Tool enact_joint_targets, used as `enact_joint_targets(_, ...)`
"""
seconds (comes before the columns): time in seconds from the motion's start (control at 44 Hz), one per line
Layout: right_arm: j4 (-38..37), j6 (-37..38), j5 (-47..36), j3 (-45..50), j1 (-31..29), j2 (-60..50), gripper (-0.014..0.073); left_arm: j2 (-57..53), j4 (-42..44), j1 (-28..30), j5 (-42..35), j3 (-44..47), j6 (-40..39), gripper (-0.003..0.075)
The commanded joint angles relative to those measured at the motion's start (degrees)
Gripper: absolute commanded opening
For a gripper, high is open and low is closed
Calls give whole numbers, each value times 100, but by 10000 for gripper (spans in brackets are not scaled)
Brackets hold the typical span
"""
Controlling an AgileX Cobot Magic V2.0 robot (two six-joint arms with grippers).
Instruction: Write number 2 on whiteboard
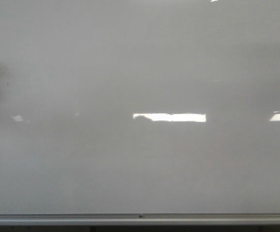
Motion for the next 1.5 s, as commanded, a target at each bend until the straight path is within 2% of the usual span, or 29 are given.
enact_joint_targets(0.0,0,-33,-448,-146,-12,39,538,144,-52,-12,-513,-296,-65,493)
enact_joint_targets(0.319,0,-33,-448,-146,-12,39,538,640,-52,-12,-1228,-382,-65,493)
enact_joint_targets(0.842,-5,-33,-480,-146,-12,39,538,944,-52,-66,-1523,-394,-65,483)
enact_joint_targets(1.274,-5,-33,-555,-146,-12,39,538,944,-52,-66,-1240,-478,-65,126)
enact_joint_targets(1.479,0,-33,-747,-146,-12,39,538,944,-52,-66,-1079,-478,-65,27)
